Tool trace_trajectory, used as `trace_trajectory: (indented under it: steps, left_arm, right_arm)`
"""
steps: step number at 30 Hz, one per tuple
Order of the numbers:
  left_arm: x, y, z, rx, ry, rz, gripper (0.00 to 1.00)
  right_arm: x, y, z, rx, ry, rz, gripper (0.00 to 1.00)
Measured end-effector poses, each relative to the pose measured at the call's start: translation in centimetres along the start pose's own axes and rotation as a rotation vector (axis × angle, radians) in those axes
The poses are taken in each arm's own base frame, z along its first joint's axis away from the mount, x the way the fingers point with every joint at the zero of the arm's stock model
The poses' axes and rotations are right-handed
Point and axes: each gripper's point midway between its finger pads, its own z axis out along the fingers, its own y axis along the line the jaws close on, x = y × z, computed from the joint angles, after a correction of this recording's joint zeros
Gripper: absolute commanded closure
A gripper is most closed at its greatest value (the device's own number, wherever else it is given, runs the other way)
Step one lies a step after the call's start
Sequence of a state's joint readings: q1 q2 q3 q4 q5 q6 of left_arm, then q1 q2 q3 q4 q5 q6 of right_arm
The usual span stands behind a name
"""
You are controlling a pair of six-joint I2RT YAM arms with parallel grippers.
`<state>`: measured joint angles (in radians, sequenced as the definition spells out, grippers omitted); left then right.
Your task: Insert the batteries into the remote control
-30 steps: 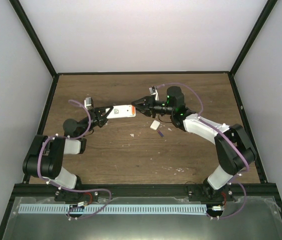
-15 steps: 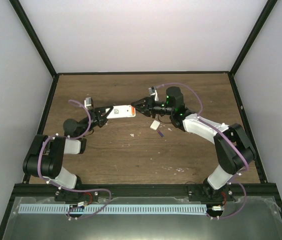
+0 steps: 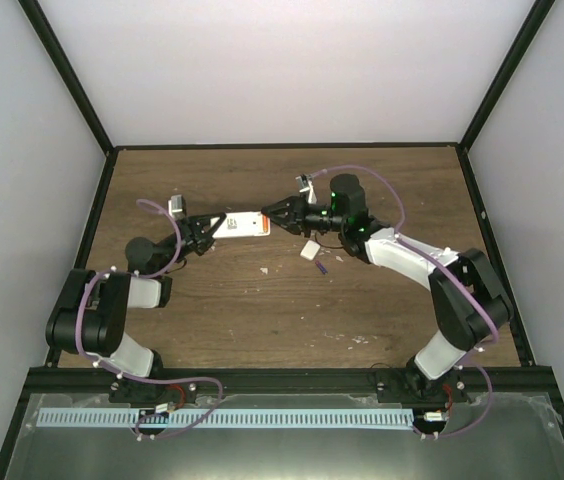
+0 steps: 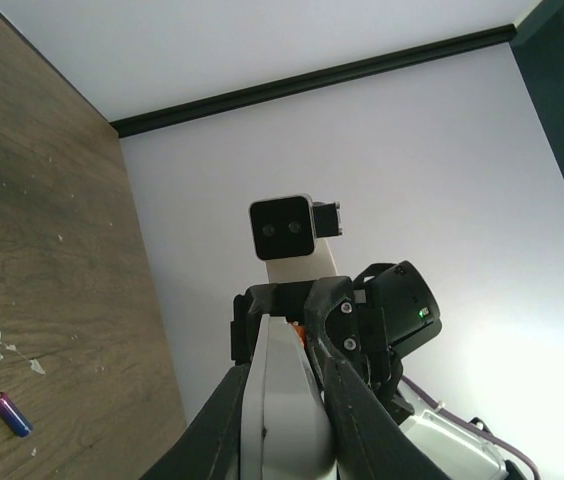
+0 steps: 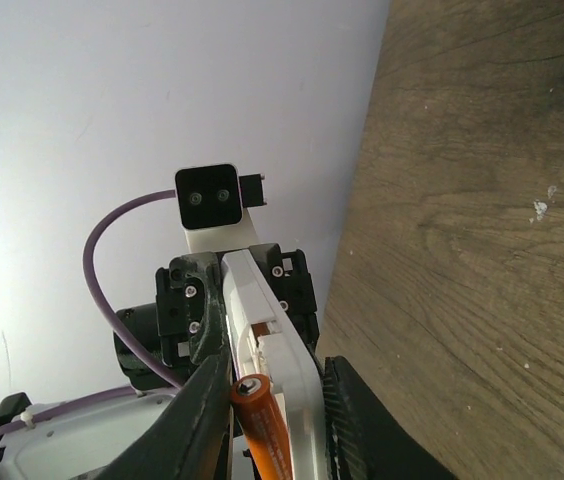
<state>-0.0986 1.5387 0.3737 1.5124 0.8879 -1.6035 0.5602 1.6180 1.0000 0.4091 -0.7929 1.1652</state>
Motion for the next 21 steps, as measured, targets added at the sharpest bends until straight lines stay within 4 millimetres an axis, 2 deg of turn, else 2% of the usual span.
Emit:
trace_trajectory:
  steps: [10, 17, 21]
  left_arm:
    - [0.1, 0.3, -0.2, -0.009, 0.013, -0.004, 1.00]
    - [-0.4, 0.4, -0.4, -0.012, -0.007, 0.005, 1.00]
    - [-0.4, 0.4, -0.4, -0.012, -0.007, 0.005, 1.00]
  right_arm:
    - [0.5, -0.6, 0.0, 0.037, 0.008, -0.028, 0.79]
    - [2.4, -1.2, 0.6, 0.068, 0.061, -0.031, 0.81]
    - [2.6, -1.2, 0.6, 0.074, 0.067, -0.043, 0.84]
